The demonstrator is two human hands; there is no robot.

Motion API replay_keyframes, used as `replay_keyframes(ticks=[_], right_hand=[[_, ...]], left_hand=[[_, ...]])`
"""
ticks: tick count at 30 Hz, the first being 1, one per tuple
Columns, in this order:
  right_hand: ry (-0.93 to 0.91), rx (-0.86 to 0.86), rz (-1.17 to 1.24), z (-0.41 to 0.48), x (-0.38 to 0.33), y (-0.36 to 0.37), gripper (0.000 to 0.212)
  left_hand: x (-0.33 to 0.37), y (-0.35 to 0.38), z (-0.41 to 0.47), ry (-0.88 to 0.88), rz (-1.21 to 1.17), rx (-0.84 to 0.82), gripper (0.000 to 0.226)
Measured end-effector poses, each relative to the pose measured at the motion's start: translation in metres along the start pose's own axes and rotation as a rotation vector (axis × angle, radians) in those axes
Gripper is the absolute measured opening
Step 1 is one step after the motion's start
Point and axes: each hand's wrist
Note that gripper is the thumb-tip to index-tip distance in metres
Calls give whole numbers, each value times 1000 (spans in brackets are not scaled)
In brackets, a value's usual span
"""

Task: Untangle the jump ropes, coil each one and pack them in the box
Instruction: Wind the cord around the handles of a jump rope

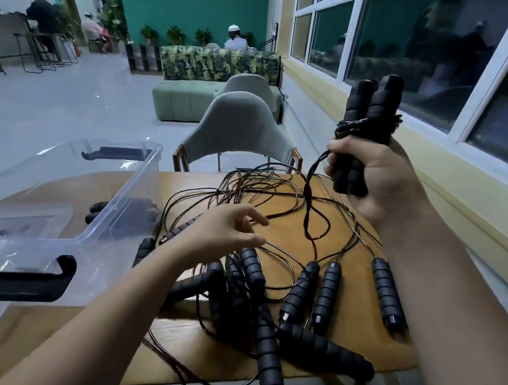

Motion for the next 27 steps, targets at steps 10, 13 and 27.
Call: replay_keyframes(ticks=[10,13,27], right_hand=[[16,-35,63,0,3,8,15],[23,-11,19,1,0,2,16],[-118,38,-241,-1,12,-6,15]], left_hand=[[8,53,12,139,-223,-47,22],[6,49,15,156,-306,-46,16],[-9,37,15,162,-349,55,12]])
Point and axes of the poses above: each hand's wrist, its own z-axis towards the middle knuckle, its own y-axis out of the palm, x = y × z, and after that the axes turned 14 degrees about -z, right-handed
